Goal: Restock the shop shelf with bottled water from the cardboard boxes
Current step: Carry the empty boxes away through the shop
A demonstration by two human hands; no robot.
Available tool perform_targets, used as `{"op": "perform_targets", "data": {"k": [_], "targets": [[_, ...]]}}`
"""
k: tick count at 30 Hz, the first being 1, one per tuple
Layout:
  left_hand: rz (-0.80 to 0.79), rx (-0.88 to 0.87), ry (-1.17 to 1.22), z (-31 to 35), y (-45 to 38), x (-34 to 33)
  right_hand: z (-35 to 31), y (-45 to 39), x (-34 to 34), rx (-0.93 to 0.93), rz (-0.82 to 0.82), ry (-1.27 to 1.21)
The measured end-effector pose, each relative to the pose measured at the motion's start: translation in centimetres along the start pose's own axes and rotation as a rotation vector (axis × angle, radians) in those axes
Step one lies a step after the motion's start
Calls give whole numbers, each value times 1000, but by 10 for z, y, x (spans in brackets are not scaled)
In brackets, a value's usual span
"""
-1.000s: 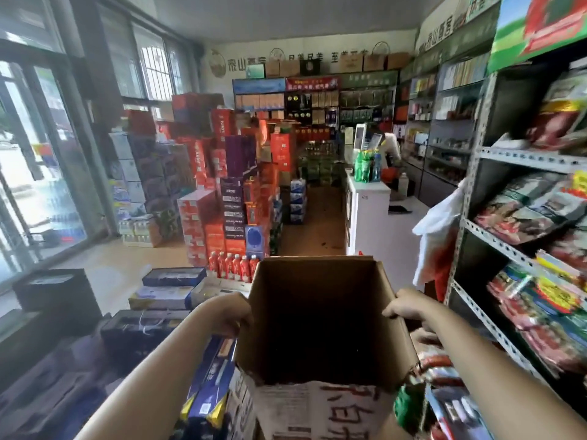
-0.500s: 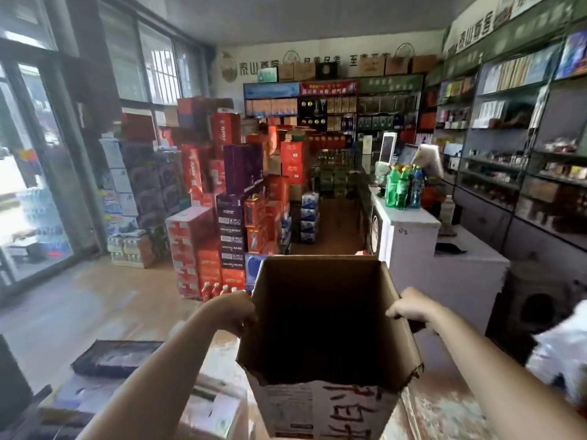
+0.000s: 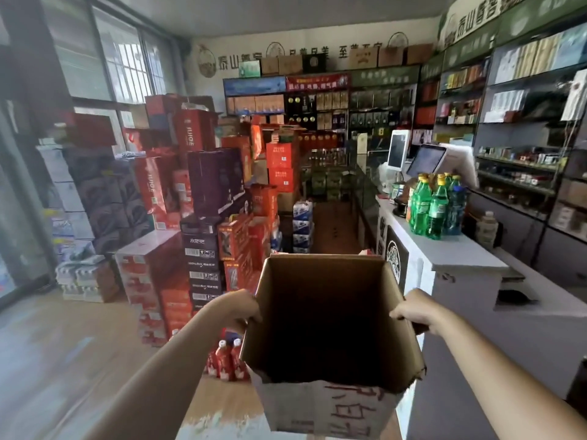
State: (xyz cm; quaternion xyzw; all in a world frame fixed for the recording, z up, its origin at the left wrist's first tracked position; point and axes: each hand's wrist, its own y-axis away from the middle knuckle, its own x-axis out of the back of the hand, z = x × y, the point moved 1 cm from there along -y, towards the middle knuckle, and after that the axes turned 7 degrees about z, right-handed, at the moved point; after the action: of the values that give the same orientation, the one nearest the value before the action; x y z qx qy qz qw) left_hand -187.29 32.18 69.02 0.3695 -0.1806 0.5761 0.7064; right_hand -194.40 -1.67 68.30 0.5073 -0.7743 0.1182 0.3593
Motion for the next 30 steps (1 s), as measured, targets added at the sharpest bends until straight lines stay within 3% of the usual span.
{"op": "perform_targets", "data": {"k": [18,30], "targets": [[-29,57,70,156,-508,14,-138,-518,-45,23,-1,131],[-169,51,31,260,-865,38,-203,-843,-98,-92,-35,51]]}}
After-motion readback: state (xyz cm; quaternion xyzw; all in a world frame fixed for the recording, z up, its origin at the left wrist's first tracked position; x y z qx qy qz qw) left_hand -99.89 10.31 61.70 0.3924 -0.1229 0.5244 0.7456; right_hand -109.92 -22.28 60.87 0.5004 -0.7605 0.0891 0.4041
